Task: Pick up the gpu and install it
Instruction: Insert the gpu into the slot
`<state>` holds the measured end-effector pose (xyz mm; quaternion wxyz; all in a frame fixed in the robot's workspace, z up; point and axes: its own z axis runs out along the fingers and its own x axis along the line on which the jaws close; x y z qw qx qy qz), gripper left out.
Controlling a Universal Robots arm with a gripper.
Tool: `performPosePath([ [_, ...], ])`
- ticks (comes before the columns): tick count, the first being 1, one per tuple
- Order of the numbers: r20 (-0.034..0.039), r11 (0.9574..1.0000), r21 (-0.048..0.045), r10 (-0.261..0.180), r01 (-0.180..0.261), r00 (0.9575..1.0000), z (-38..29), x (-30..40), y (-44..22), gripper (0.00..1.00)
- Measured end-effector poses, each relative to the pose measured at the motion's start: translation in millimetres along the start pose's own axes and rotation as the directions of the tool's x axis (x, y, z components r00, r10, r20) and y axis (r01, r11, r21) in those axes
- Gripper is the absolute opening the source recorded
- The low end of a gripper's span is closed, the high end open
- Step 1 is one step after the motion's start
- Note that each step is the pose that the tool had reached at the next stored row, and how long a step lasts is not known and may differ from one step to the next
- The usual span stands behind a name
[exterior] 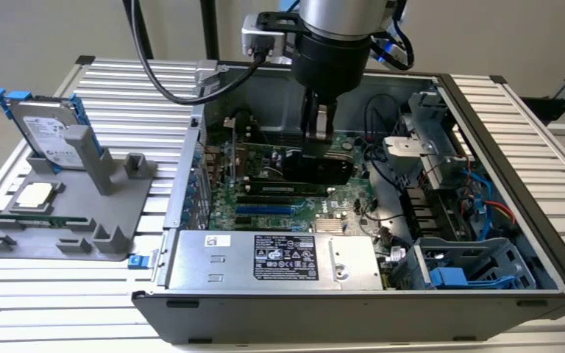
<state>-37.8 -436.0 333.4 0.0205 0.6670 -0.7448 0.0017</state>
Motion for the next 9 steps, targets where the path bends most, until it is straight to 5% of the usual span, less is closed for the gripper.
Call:
performPosePath([
  [9, 0.0, 1.0, 0.0002, -0.004, 0.004, 1.0, 5.6, -0.1, 0.5, 0.0],
])
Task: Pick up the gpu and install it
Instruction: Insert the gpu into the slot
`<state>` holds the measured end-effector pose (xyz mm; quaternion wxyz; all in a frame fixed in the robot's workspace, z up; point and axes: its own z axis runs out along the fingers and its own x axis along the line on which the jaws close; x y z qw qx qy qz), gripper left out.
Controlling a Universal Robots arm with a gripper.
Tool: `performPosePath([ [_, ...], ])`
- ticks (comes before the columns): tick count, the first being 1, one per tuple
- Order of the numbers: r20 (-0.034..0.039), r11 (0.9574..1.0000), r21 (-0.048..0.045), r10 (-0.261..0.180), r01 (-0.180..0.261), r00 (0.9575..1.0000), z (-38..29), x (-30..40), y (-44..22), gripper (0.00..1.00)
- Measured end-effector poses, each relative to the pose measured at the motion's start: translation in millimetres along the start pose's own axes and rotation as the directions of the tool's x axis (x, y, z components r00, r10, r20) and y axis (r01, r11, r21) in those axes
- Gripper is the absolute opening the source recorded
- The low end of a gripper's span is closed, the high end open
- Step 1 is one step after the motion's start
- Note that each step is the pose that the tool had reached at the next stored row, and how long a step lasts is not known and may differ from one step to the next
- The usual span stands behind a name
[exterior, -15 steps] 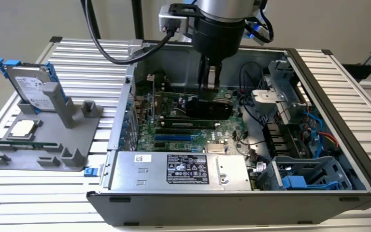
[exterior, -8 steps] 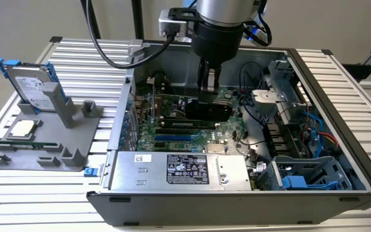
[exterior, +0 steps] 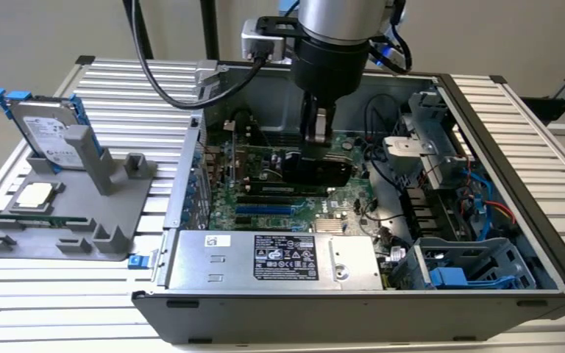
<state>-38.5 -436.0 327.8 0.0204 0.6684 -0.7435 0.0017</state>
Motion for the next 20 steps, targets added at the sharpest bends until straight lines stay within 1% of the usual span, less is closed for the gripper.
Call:
performPosePath([
  [6, 0.0, 1.0, 0.0, 0.0, 0.0, 1.0, 9.1, -0.2, 0.6, 0.0],
  [10, -0.0001, 1.0, -0.0001, 0.0, 0.0, 1.0, 13.1, -0.2, 1.3, 0.0],
  [15, -0.0001, 1.0, 0.0, -0.003, 0.003, 1.0, 18.7, -0.1, 4.6, 0.0],
  [20, -0.0004, 0.9999, 0.0003, -0.011, 0.011, 0.9999, 25.7, 0.0, 6.8, 0.0],
])
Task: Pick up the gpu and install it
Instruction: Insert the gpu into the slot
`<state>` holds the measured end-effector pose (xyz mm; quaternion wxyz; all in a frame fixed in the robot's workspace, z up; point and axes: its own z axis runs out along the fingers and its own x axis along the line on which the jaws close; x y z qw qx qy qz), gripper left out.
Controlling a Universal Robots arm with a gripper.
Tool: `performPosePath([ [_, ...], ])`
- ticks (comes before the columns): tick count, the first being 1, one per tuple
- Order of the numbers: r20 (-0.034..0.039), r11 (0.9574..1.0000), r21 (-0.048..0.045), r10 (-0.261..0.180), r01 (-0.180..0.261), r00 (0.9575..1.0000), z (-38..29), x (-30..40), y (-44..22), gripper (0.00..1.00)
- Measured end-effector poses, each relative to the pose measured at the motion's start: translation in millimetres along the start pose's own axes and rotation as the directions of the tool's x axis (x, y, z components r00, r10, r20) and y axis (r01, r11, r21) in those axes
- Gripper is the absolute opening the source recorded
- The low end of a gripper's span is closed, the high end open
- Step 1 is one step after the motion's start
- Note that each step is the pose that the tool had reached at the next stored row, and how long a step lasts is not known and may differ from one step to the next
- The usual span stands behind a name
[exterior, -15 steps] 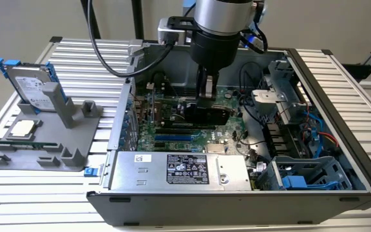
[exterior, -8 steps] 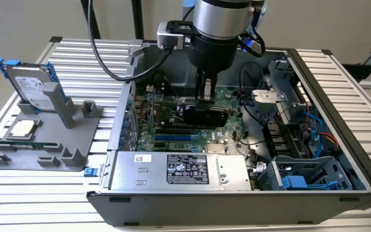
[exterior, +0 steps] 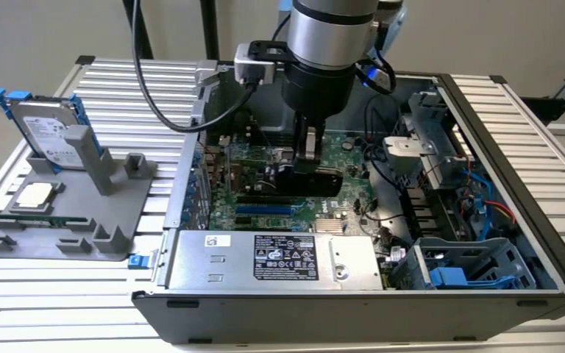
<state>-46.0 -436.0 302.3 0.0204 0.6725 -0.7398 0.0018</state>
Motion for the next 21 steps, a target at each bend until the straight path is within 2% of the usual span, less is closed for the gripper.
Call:
performPosePath([
  [5, 0.0, 1.0, 0.0003, -0.006, 0.006, 1.0, 5.1, 0.0, 1.7, 0.0],
  [11, -0.0001, 1.0, 0.0003, -0.007, 0.007, 1.0, 5.4, 0.0, 1.7, 0.0],
  [16, -0.0007, 0.9993, 0.0014, -0.036, 0.036, 0.9993, 6.5, -0.8, 1.8, 0.0],
  [21, -0.0011, 0.9992, 0.0014, -0.039, 0.039, 0.9992, 7.7, -1.3, 2.6, 0.0],
])
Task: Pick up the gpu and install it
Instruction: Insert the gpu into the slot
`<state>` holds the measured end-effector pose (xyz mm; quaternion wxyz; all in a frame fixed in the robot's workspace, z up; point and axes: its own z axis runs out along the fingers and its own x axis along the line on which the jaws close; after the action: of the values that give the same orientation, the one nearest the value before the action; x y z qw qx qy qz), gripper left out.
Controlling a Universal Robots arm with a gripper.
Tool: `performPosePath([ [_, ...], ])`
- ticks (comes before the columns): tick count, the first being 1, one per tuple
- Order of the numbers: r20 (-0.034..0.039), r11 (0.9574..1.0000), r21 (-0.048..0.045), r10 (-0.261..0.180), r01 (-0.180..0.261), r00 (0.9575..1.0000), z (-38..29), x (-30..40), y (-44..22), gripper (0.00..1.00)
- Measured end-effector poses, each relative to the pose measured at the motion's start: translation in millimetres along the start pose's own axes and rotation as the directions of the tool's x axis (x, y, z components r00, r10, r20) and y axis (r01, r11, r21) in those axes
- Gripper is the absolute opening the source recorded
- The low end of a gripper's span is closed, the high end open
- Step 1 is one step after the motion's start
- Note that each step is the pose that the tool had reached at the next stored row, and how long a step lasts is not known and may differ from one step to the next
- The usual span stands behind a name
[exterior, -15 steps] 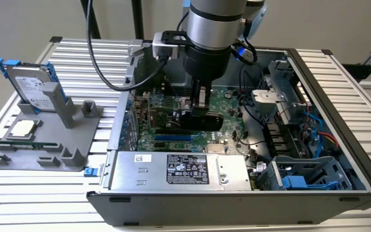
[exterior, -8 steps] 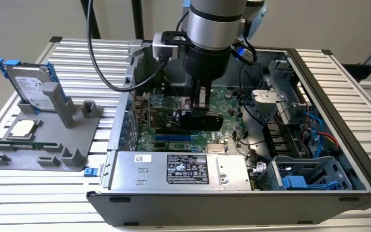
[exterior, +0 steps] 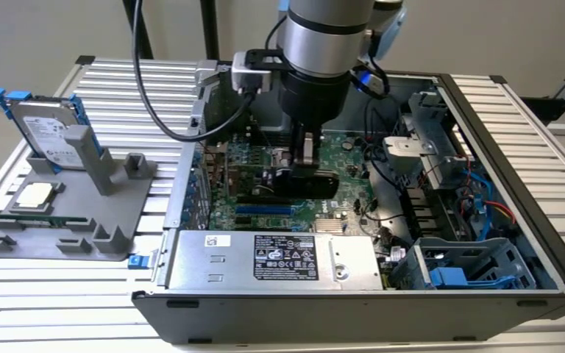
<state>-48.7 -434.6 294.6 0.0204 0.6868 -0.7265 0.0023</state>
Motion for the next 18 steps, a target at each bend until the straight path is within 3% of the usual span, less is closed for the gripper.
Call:
performPosePath([
  [11, 0.0002, 1.0, 0.0001, 0.0, 0.0, 1.0, 7.3, 0.2, 10.6, 0.0],
  [18, -0.0002, 1.0, 0.0, 0.0, 0.0, 1.0, 10.0, 0.3, 13.6, 0.0],
])
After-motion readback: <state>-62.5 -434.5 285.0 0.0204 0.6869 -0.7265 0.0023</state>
